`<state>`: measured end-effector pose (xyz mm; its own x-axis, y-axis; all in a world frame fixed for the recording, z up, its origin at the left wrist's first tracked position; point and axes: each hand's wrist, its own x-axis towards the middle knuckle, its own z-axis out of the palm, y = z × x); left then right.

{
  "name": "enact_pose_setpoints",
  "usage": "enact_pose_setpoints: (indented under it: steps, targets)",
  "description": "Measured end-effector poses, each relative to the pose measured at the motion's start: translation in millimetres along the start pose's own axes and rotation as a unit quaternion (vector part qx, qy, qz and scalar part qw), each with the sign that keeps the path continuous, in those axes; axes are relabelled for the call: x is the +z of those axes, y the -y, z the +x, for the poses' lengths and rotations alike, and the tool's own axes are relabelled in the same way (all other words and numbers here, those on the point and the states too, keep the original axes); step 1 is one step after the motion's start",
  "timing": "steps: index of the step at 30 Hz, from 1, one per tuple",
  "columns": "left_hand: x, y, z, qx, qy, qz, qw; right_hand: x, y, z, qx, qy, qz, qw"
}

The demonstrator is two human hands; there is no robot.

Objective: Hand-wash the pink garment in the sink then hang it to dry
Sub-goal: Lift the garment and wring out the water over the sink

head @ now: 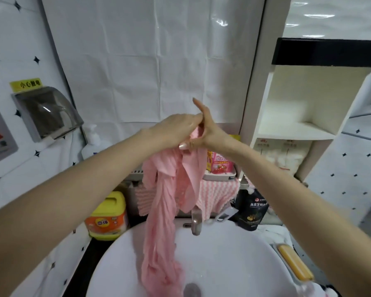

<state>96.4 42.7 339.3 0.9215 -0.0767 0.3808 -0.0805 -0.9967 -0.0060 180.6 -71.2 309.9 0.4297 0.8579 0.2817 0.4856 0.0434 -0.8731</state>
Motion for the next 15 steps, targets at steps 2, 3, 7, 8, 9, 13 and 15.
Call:
enact_pose_setpoints:
  steps: [2,3,7,8,9,13,15]
  targets:
    - [0.5,4.6,-0.9,0.05,0.002,0.032,0.998,6.2,-12.1,0.3,0.003,-0.015,0.083,0.996]
    - [2.2,6.7,-2.6,0.07,0.002,0.039,0.997,8.5,-16.5,-0.8,0.011,-0.009,0.12,0.993]
    - [10.3,13.0,-5.7,0.106,0.008,0.079,0.991,21.5,-25.4,-5.2,0.053,0.054,0.151,0.986]
    - [11.4,14.7,-6.3,0.11,0.016,0.085,0.99,23.5,-24.9,-5.1,0.058,0.056,0.124,0.989]
    - [11.4,17.0,-7.5,0.104,0.03,0.078,0.991,24.6,-21.1,-6.0,0.064,0.05,0.089,0.993]
    - [8.8,27.9,-19.0,0.066,0.063,0.028,0.995,22.1,-2.0,-8.4,0.092,0.007,-0.122,0.988]
    - [11.2,29.4,-23.8,0.06,0.054,0.075,0.994,22.0,1.8,-9.7,0.063,-0.013,-0.256,0.965]
